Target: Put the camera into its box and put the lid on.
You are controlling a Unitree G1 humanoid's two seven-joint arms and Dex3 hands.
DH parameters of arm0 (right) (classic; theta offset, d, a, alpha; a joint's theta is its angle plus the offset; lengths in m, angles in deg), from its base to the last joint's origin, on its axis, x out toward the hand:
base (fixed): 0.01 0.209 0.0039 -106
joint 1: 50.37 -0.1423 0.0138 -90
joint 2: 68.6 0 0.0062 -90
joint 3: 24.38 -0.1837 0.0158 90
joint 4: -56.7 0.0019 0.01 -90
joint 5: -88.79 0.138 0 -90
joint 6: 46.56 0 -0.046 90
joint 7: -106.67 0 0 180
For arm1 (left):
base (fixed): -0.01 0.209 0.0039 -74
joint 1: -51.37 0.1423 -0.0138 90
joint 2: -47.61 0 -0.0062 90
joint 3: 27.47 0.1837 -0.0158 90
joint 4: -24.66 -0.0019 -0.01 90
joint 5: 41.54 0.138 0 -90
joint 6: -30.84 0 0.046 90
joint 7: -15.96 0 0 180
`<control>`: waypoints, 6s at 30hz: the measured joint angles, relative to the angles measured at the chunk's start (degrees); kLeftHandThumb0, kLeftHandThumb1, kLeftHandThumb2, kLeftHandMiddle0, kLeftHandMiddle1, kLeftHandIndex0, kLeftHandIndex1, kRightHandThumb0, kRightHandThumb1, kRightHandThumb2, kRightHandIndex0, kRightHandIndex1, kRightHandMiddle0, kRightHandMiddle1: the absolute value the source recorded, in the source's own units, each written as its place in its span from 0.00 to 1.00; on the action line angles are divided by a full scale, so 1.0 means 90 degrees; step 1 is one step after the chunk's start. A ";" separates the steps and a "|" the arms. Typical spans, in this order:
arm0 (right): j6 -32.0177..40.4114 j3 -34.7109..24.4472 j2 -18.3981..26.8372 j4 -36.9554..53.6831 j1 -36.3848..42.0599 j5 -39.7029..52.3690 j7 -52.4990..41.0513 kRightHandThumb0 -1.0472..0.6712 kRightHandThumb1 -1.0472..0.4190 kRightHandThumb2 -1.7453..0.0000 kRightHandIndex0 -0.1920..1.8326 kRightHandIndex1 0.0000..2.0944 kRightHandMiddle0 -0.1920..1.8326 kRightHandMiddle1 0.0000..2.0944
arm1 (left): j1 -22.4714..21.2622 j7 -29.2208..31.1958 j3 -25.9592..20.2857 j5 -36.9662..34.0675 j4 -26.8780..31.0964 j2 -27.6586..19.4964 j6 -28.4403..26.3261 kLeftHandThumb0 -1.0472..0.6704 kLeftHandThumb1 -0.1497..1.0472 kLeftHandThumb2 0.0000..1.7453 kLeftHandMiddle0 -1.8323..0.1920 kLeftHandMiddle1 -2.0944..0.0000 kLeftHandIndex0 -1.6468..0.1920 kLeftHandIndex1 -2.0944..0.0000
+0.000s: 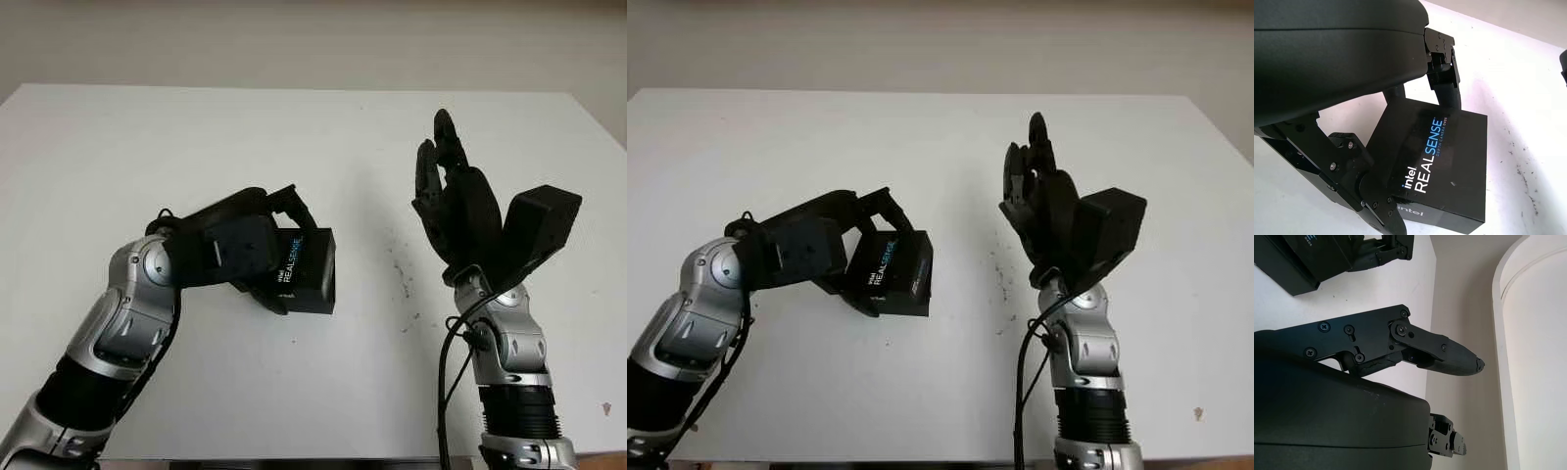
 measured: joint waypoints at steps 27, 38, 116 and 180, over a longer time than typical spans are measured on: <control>-0.0230 0.0054 -0.0169 -0.0203 -0.0002 -0.0139 0.0174 0.28 0.00 0.62 0.01 0.02 0.01 0.02 | -0.0121 0.0151 0.0305 0.0529 -0.0040 0.0271 -0.1214 0.51 0.93 0.03 0.62 0.18 0.74 0.21; -0.0297 0.0061 -0.0279 -0.0261 -0.0004 -0.0117 0.0232 0.28 0.00 0.64 0.02 0.03 0.04 0.03 | -0.0469 0.0483 0.0498 0.0473 -0.0041 0.0346 -0.1945 0.51 0.90 0.03 0.62 0.20 0.70 0.21; -0.0680 0.0184 -0.0552 -0.0585 0.0059 -0.0208 0.0445 0.26 0.00 0.68 0.04 0.03 0.04 0.04 | -0.1604 0.1333 0.1508 0.0487 -0.0172 0.0199 -0.2581 0.51 0.90 0.03 0.67 0.22 0.70 0.22; -0.0926 0.0193 -0.0688 -0.0880 0.0053 -0.0191 0.0338 0.26 0.00 0.69 0.04 0.02 0.04 0.03 | -0.2174 0.1821 0.2012 0.1054 -0.0548 0.0369 -0.2361 0.48 0.86 0.02 0.71 0.15 0.71 0.17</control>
